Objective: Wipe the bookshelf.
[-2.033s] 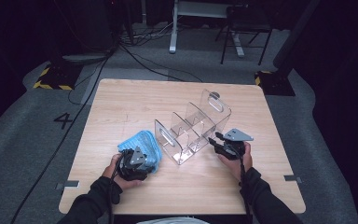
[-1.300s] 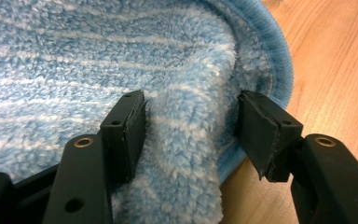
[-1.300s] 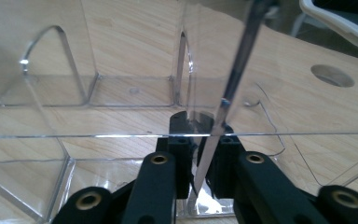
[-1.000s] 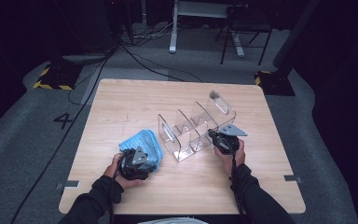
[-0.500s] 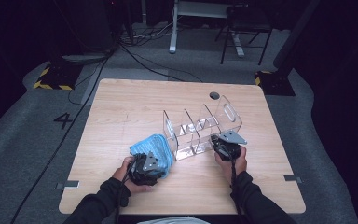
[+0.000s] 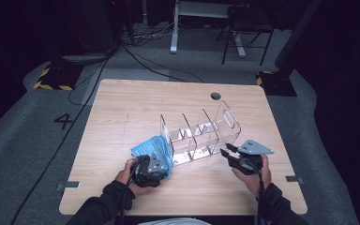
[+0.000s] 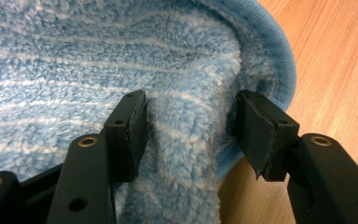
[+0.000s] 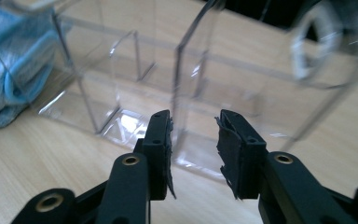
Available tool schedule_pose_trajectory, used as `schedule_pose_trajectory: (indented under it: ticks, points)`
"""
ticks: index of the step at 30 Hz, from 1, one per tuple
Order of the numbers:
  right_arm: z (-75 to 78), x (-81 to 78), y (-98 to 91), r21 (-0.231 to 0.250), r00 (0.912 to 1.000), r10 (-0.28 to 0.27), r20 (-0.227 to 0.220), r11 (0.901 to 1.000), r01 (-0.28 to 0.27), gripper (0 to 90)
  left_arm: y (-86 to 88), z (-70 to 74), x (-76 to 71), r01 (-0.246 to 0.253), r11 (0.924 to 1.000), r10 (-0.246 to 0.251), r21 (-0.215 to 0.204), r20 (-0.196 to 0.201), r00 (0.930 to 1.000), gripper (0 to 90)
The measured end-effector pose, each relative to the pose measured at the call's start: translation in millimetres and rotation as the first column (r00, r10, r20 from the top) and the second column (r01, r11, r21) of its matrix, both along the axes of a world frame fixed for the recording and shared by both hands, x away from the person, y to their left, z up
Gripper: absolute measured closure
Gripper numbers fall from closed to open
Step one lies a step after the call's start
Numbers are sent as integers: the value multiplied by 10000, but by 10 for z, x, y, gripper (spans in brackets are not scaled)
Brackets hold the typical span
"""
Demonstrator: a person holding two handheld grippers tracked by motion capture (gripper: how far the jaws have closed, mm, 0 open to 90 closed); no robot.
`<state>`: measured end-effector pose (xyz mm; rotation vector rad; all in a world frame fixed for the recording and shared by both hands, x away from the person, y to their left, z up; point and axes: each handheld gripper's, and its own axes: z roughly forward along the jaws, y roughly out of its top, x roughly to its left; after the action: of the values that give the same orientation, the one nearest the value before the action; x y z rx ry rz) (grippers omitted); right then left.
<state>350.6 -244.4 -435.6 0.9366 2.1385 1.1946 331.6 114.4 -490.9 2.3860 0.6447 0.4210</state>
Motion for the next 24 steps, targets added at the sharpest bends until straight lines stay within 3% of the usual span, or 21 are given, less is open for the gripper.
schedule_pose_trajectory:
  ticks: [2, 4, 8, 12, 20, 24]
  points:
    - [127, -10, -155, 156, 9979, -381, 522, 9992, 374, 645, -2, 3, -8, 8, 10000, -8, 24, -21, 10000, 463]
    - [189, 30, -242, 232, 9952, -638, 738, 9978, 622, 642, 0, 11, -18, 78, 10000, -77, 54, -83, 9999, 489]
    - [256, 226, -414, 405, 9907, -1107, 788, 9933, 1078, 617, -21, 26, -108, 217, 9997, -215, 138, -99, 9997, 595]
    - [271, 406, -497, 667, 9902, -1087, 873, 9924, 1031, 604, -36, 38, -164, 544, 9980, -543, 310, -34, 9985, 645]
    - [292, 571, -407, 802, 9957, -539, 749, 9956, 479, 613, -61, 47, -198, 912, 9943, -921, 549, 135, 9957, 714]
    - [248, 663, -326, 629, 9967, -636, 496, 9962, 604, 701, -93, 52, -234, 1327, 9902, -1341, 443, 309, 9905, 750]
